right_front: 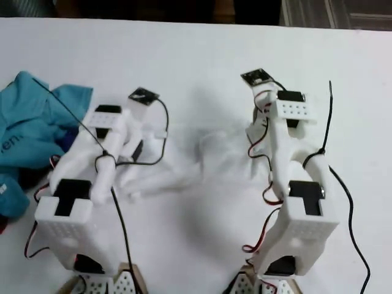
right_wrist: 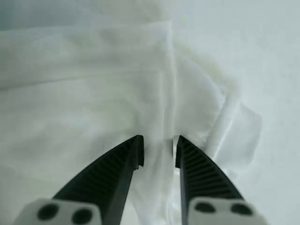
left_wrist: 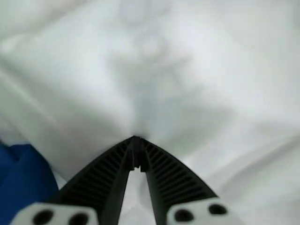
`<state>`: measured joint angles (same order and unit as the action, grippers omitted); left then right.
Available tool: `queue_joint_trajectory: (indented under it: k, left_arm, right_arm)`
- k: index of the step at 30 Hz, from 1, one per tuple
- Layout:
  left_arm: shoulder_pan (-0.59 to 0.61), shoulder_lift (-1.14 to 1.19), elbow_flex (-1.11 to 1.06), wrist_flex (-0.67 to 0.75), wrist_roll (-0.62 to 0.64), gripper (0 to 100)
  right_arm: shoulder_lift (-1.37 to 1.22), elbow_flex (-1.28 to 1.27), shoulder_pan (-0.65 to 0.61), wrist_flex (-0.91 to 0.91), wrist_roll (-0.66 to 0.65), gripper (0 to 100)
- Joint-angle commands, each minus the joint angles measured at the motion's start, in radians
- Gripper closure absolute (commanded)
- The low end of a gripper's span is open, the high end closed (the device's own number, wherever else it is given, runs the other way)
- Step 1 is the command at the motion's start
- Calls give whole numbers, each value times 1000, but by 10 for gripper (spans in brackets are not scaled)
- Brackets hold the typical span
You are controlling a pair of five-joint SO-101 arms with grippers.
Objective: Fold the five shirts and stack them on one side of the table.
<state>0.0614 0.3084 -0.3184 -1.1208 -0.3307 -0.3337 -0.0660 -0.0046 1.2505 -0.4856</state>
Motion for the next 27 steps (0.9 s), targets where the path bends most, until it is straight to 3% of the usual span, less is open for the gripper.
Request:
queue_joint_trajectory:
  k: [1,5,9,27]
  left_arm:
    - [0,5,12,31,3,974]
    - [-2,5,12,31,3,974]
    - [-2,5,12,31,3,974]
    - [0,5,12,31,8,974]
  right_arm:
    - [-53,58,-7,-16,-11,879]
    - [-85,144,-8,-10,-3,885]
    - [-82,195,-8,2,-3,988]
    - [-91,244,-16,53,-2,948]
